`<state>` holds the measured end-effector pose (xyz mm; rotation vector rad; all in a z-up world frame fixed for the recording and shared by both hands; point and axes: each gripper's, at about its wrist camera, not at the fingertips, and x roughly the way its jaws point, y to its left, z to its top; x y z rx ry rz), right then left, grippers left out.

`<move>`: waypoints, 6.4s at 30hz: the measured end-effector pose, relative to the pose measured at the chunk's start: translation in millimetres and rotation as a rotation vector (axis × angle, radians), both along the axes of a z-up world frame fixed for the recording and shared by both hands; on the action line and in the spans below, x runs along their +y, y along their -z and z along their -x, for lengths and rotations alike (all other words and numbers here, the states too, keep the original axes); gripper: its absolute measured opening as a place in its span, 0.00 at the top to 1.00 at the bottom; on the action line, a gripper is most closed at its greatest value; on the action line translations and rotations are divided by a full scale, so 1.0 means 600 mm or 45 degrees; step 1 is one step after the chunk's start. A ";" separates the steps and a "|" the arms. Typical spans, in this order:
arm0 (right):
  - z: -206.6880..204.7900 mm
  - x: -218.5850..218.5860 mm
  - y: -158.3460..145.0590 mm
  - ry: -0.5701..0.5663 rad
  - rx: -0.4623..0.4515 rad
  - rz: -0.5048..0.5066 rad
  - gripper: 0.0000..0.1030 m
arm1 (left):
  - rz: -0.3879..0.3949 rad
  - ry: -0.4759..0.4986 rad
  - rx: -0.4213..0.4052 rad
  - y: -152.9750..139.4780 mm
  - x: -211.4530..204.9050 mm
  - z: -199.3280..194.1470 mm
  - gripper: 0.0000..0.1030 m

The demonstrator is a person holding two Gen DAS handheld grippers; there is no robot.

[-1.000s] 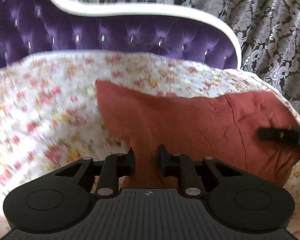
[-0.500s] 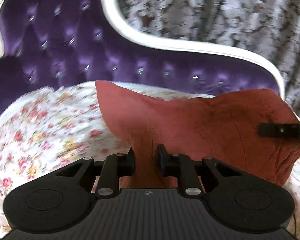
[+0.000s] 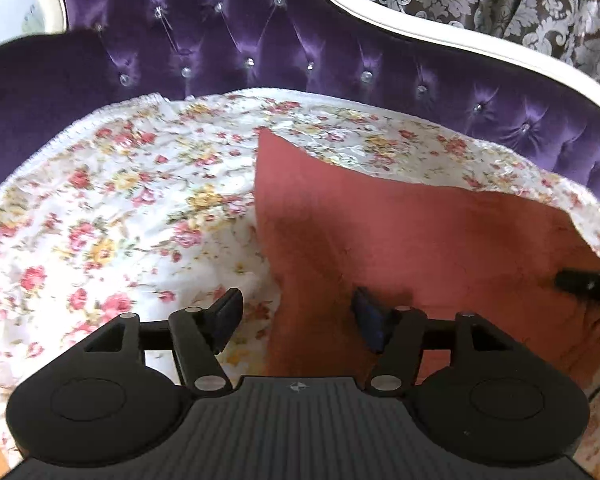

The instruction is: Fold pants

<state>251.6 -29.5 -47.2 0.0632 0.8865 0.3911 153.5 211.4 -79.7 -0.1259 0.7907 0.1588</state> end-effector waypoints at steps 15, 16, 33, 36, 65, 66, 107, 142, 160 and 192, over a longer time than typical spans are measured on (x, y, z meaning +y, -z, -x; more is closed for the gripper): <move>0.140 0.027 -0.078 -0.141 -0.467 0.151 0.79 | -0.110 0.085 -0.055 -0.039 -0.043 0.077 0.42; 0.149 0.034 -0.071 -0.183 -0.441 0.182 0.98 | -0.100 0.086 -0.004 -0.024 -0.041 0.072 0.40; 0.142 0.045 -0.091 -0.185 -0.400 0.180 0.90 | 0.025 -0.050 -0.119 -0.037 -0.009 0.057 0.33; 0.105 0.056 -0.090 -0.179 -0.378 0.153 0.90 | -0.010 -0.177 -0.039 -0.025 0.011 0.020 0.33; 0.210 0.021 -0.112 -0.043 -0.218 0.070 0.51 | -0.038 -0.319 -0.069 -0.098 -0.100 0.149 0.27; 0.223 0.018 -0.115 -0.041 -0.220 0.071 0.51 | -0.033 -0.313 -0.064 -0.099 -0.107 0.155 0.27; 0.397 -0.041 -0.152 -0.024 -0.224 0.018 0.48 | -0.058 -0.158 0.051 -0.101 -0.199 0.260 0.27; 0.385 -0.039 -0.153 -0.046 -0.225 0.012 0.47 | -0.059 -0.141 0.062 -0.106 -0.204 0.249 0.27; 0.385 -0.032 -0.152 -0.057 -0.221 0.016 0.47 | -0.055 -0.136 0.068 -0.104 -0.203 0.248 0.27; 0.378 -0.030 -0.151 -0.085 -0.217 0.023 0.47 | -0.060 -0.134 0.065 -0.102 -0.196 0.243 0.27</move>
